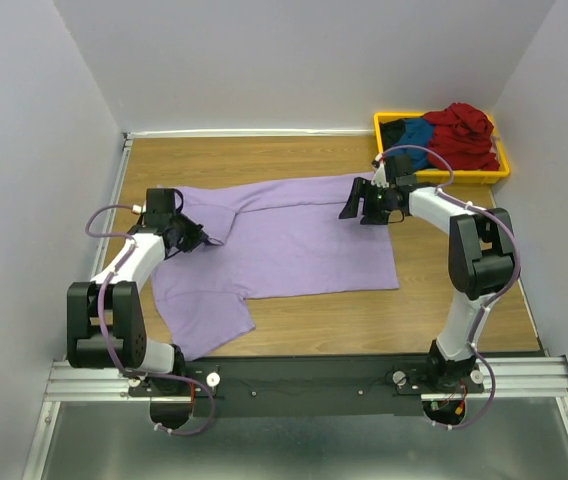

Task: Fold and stack the t-shirts
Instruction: Fold the tshirt

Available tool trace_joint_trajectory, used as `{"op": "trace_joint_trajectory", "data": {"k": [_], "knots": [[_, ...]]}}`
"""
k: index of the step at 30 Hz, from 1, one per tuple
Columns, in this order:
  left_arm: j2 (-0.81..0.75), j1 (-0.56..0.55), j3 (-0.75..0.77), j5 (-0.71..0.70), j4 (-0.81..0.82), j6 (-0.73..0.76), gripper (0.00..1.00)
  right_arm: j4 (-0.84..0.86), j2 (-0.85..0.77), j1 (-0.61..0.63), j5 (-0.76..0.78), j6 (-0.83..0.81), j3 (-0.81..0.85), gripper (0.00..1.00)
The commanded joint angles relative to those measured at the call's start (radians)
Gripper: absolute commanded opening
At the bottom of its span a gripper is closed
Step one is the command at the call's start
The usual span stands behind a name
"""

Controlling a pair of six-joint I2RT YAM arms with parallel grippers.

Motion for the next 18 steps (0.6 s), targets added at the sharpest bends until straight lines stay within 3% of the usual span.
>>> {"op": "trace_joint_trajectory", "data": {"k": [1, 5, 7, 14, 18], "knots": [[-0.060, -0.002, -0.008, -0.045, -0.019, -0.048, 0.08, -0.008, -0.035, 0.010, -0.034, 0.008, -0.012, 0.80], [-0.056, -0.002, -0.008, -0.063, -0.028, -0.036, 0.10, -0.008, -0.027, 0.018, -0.043, 0.006, -0.005, 0.80], [-0.053, -0.002, -0.008, -0.065, -0.025, -0.031, 0.16, -0.008, -0.025, 0.021, -0.046, 0.006, -0.002, 0.80], [-0.082, -0.001, 0.027, -0.113, -0.030, 0.021, 0.61, -0.009, -0.024, 0.032, -0.065, 0.005, 0.018, 0.80], [-0.103, 0.010, 0.035, -0.172, -0.034, 0.059, 0.62, -0.009, -0.015, 0.049, -0.085, 0.012, 0.049, 0.78]]}}
